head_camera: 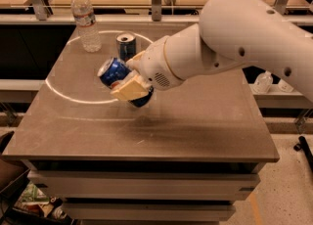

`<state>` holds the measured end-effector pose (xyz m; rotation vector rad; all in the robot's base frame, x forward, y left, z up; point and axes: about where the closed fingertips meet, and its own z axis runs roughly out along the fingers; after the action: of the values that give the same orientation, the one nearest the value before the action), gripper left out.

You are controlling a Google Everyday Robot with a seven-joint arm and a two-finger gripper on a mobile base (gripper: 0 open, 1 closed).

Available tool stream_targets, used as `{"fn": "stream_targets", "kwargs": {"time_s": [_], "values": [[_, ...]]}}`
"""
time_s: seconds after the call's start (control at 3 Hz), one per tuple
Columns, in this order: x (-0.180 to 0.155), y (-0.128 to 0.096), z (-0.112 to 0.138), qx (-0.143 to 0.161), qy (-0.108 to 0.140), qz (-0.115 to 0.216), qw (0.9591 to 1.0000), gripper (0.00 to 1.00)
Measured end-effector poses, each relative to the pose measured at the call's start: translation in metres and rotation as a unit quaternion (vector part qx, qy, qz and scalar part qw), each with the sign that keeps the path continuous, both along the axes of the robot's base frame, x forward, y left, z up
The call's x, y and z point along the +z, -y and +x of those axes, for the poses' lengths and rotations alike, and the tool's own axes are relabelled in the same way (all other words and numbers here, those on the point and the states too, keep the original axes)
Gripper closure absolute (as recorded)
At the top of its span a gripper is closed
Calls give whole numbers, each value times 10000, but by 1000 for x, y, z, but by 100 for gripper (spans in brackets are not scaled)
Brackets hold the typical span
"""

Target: Place pepsi can upright

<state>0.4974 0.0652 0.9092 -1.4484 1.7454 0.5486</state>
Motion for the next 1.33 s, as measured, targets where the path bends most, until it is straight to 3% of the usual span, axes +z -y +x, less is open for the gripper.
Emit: {"fn": "stream_targets", "kwargs": {"time_s": [0.33, 0.67, 1.33], "values": [[1, 0, -3, 179, 134, 690, 9974, 100], [4, -2, -6, 294, 306, 1222, 9916, 100], [14, -11, -5, 356, 526, 1913, 9795, 100]]}}
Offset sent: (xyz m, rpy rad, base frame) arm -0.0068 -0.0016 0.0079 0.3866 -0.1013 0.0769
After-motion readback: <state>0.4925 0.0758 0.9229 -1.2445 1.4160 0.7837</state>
